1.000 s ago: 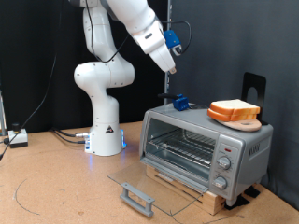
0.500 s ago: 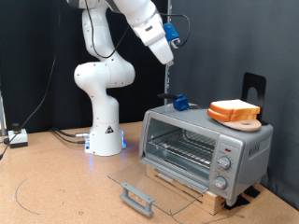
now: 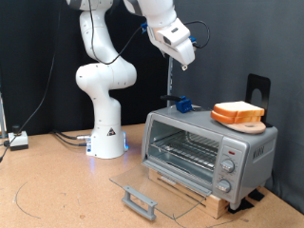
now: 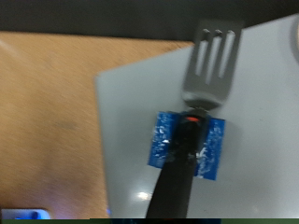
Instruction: Make a piece of toast with the oven
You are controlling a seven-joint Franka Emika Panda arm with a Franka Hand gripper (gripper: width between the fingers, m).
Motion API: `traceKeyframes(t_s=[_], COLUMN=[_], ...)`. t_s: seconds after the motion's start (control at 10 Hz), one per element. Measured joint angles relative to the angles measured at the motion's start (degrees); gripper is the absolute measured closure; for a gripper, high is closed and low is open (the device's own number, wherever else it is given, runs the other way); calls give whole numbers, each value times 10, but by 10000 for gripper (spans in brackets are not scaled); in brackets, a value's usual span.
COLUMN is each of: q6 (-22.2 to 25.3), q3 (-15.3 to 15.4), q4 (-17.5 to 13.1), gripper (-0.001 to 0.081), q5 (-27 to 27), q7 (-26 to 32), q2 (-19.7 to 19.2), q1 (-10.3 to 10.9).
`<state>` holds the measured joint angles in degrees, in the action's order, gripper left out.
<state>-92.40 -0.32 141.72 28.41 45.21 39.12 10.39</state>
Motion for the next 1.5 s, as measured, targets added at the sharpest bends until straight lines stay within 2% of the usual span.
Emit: traceKeyframes(t_s=[0.1, 0.2, 0.4, 0.7, 1.0, 1.2, 1.5], q6=[-9, -10, -27, -131, -133, -138, -141], q3=[14, 15, 15, 33, 44, 52, 57], q4=[22, 33, 40, 113, 168, 184, 184], gripper=[-1, -1, -1, -1, -1, -1, -1], q5=[-1, -1, 15, 28, 27, 27, 24], q7=[-8, -10, -2, 1, -1, -6, -6], q2=[23, 40, 44, 104, 145, 148, 139], q1=[0, -2, -1, -2, -2, -2, -2])
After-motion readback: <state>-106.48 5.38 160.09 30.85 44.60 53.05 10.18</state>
